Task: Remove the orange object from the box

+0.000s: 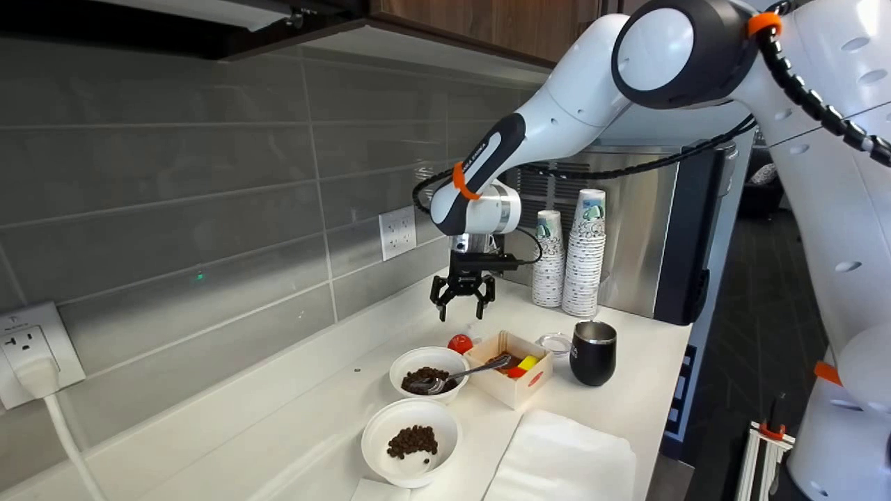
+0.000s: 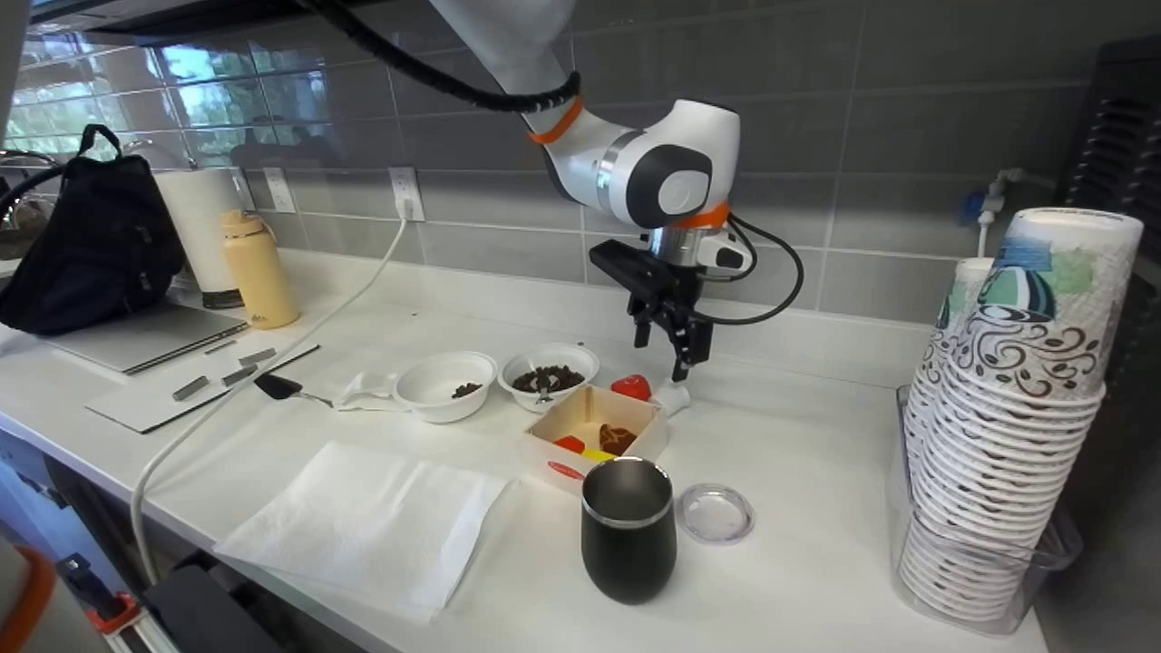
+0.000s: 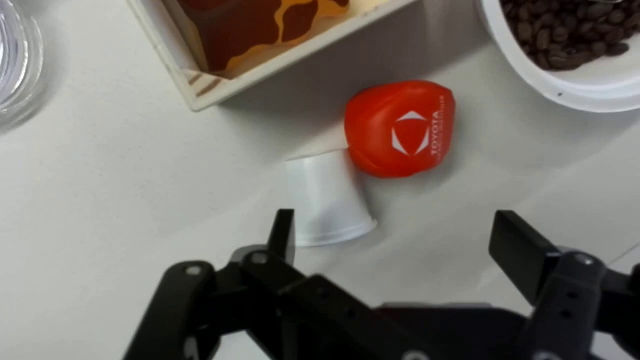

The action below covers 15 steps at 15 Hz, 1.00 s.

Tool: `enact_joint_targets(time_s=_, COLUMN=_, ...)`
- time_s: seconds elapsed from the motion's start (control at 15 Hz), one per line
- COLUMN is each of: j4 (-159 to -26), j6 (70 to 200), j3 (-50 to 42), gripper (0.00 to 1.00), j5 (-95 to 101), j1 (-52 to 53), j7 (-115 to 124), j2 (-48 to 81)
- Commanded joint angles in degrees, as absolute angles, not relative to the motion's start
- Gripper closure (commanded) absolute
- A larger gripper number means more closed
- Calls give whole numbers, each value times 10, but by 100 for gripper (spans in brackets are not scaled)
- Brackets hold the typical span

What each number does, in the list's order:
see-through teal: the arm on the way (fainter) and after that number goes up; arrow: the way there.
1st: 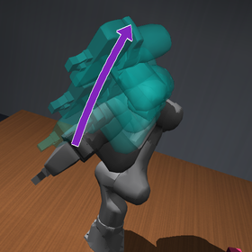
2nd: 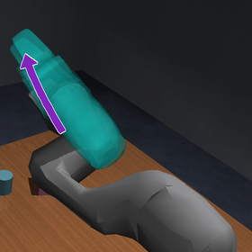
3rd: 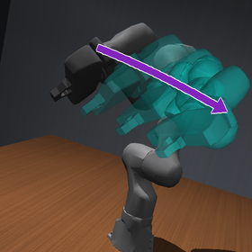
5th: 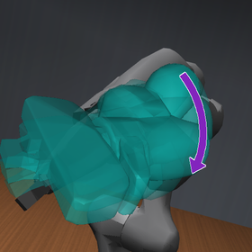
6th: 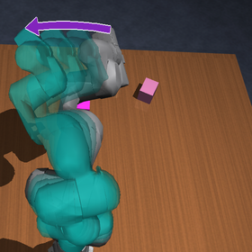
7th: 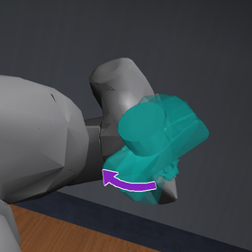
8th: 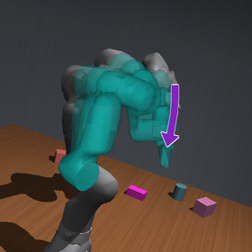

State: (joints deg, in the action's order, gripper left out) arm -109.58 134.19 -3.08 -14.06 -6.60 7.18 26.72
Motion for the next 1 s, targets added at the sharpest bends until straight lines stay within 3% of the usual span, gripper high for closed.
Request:
enact_joint_targets(time_s=0.0, j4=-1158, j6=1345, j3=-29, gripper=0, j5=-134, j1=-62, j7=53, j2=188)
enact_joint_targets(time_s=0.93, j4=-1443, j6=1315, j3=-43, gripper=0, j5=-46, j1=-55, j7=89, j2=-74)
